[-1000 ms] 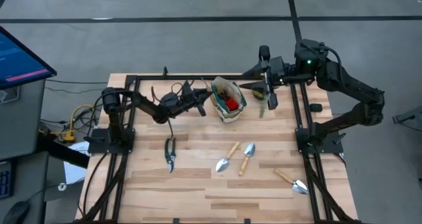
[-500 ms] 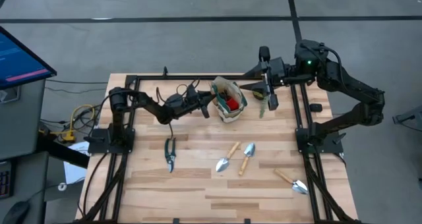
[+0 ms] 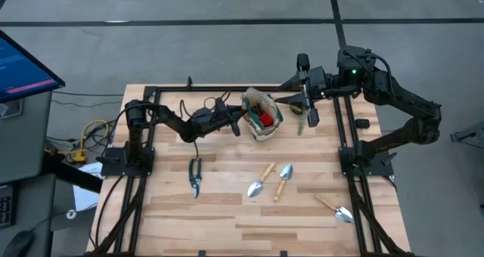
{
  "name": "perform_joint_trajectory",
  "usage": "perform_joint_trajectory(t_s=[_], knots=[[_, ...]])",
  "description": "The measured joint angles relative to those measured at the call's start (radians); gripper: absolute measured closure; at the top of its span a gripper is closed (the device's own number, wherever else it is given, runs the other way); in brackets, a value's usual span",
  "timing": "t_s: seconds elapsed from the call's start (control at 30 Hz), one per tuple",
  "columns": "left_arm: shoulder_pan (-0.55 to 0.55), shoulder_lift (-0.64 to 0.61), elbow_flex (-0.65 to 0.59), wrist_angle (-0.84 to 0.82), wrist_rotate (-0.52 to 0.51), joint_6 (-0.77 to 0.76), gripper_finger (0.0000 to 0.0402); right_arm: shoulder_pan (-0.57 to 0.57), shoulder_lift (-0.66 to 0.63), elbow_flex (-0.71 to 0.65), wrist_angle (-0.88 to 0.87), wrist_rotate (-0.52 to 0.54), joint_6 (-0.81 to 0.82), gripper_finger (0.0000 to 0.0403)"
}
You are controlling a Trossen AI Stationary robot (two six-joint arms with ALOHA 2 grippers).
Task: Pick & Place Garden tools in Gardening bag
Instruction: Put the brown trowel into the brown gardening bag
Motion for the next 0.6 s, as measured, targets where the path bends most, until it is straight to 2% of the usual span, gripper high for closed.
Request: perform_joint_trajectory(t_s=[0.3,0.6], knots=[[0.0,0.0,0.0,-0.036,0.001,0.0,0.0345,0.0,0.0,0.0,0.0,0.0,0.0,0.0284],[-0.009,0.0,0.0,-0.036,0.007,0.034,0.0219,0.0,0.0,0.0,0.0,0.0,0.0,0.0284]])
